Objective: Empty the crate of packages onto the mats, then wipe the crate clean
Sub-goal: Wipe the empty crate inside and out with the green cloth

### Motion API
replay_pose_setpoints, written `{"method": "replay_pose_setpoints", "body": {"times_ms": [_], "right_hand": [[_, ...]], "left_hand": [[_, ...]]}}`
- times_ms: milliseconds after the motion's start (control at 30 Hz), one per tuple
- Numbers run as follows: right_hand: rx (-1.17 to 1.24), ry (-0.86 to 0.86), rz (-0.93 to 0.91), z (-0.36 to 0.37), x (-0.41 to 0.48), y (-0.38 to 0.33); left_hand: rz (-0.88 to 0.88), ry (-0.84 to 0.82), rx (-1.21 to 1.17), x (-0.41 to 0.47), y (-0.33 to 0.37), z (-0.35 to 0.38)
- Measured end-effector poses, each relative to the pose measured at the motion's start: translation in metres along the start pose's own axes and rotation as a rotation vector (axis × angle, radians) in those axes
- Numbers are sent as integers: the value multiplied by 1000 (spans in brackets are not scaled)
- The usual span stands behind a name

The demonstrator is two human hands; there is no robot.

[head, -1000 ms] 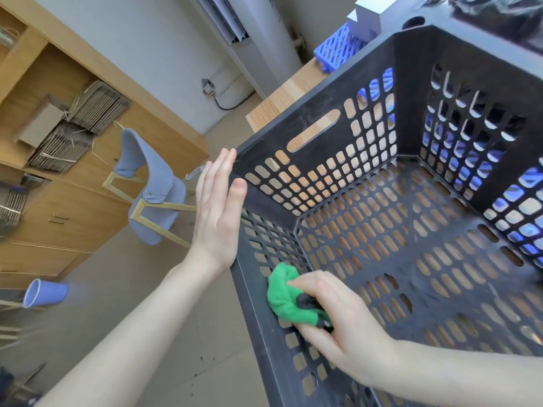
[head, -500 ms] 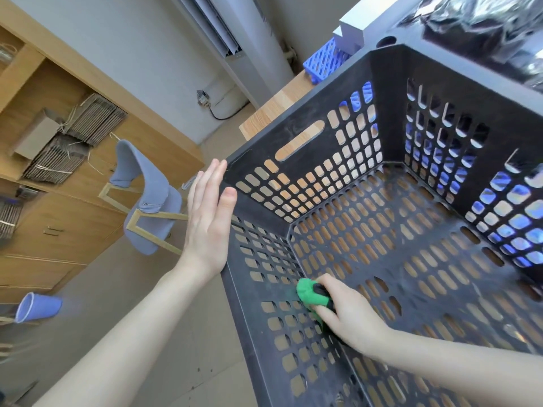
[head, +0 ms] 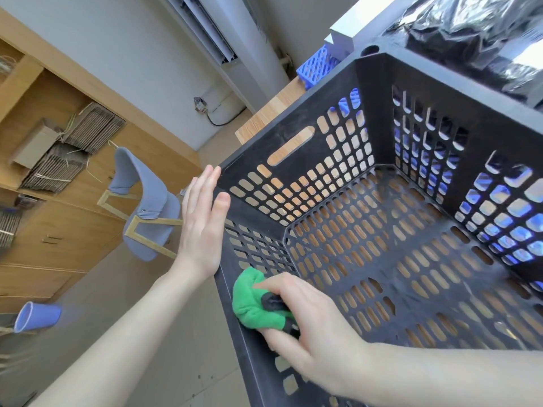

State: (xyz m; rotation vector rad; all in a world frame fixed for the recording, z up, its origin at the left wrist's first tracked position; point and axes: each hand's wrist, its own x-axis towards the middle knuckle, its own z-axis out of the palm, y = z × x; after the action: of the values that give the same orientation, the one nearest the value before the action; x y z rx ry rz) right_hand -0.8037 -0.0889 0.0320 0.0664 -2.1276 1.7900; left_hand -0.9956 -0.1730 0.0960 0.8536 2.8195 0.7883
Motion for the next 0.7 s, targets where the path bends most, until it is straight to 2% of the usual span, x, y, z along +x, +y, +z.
{"method": "replay_pose_setpoints", "body": {"times_ms": [133, 333, 400, 533, 700], "right_hand": [[-74, -30, 50, 6, -9, 28], [-237, -151, 587, 6, -39, 87], [-276, -177, 682, 8, -49, 99], [-253, -148, 654, 11, -45, 89], [-65, -77, 395, 1, -22, 24]], "left_hand": [[2, 5, 12, 0, 2, 0], [-9, 3, -1, -1, 4, 1], [-13, 4, -9, -1, 4, 1], [-4, 9, -15, 0, 3, 1], [10, 20, -21, 1, 0, 2]]}}
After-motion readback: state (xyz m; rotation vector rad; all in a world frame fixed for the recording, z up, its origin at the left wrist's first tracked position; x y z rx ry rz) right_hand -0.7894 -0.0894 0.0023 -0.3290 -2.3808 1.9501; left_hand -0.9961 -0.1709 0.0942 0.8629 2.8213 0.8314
